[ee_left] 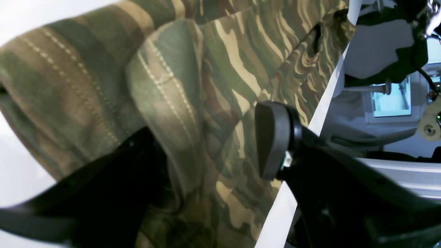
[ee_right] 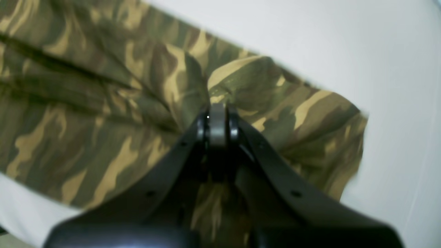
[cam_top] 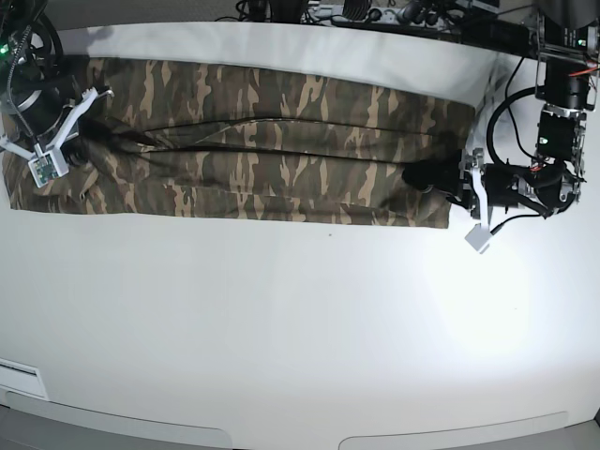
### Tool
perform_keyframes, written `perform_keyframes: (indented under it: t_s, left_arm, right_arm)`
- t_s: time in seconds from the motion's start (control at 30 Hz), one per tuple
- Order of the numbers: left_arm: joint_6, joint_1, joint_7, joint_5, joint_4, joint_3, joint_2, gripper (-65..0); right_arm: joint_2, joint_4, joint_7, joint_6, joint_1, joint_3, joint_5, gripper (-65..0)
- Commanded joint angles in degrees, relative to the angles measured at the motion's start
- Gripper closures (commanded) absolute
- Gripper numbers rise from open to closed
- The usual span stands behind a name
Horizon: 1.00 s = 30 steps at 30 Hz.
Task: Fold the T-shirt properly
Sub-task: 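Press the folded end flat with the right gripper and release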
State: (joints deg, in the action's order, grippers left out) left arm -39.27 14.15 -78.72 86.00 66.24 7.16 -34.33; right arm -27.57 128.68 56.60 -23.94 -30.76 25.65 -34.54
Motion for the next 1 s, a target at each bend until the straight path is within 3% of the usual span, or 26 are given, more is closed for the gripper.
perform_keyframes:
  t_s: [0.0,0.2,0.33,0.43,0.47,0.5,0.63,0.73,0.83,0.97]
  left_arm:
    - [-0.20,0.79,-1.28,-1.00,0.46,-0.15,-1.07,-34.9]
    - [-0.20,0.79,-1.28,-1.00,0.46,-0.15,-1.07,-34.9]
    - [-0.20,0.79,-1.28,-1.00,0.46,-0.15,-1.07,-34.9]
    - [-0.17,0.81,-1.28,-1.00,0.46,-0.15,-1.07,-34.9]
    - [-0.20,0.79,-1.28,-1.00,0.46,-0.15,-1.07,-34.9]
    - [-0.20,0.81,-1.28,-1.00,0.46,-0.15,-1.07,-34.9]
    - [-0.20,0.81,-1.28,-1.00,0.46,-0.15,-1.07,-34.9]
    - [-0.20,0.79,-1.28,-1.00,0.46,-0.15,-1.07,-34.9]
    - [-0.20,0.79,-1.28,-1.00,0.46,-0.15,-1.07,-34.9]
    - [-0.17,0.79,-1.28,-1.00,0.44,-0.15,-1.27,-34.9]
  right_arm:
    - [-0.83,1.03,-1.03,0.00,-1.01,0.74,-1.20,0.0]
    - [-0.33,1.01,-1.51,0.63,-6.43,0.63,-3.04,0.0]
    - [3.19,-0.17,-4.94,0.74,-6.69,0.63,-1.20,-1.7]
    - [5.05,-2.54,-5.84,-0.07,-6.69,0.63,-0.48,-31.8]
    - [4.98,-2.84,-5.81,-0.33,-6.69,0.63,1.33,-39.7]
    - [4.96,-2.84,-5.81,0.74,-6.69,0.66,4.44,-42.6]
    - [4.83,-0.09,-3.65,7.43,-5.73,0.66,16.98,-42.5]
    - [4.87,5.73,-1.18,11.17,-5.92,0.66,21.57,-42.4]
    - [4.90,6.32,-3.13,13.79,-5.90,0.66,21.29,-42.4]
    - [5.05,6.32,-13.09,14.75,-5.60,0.63,17.27,-42.4]
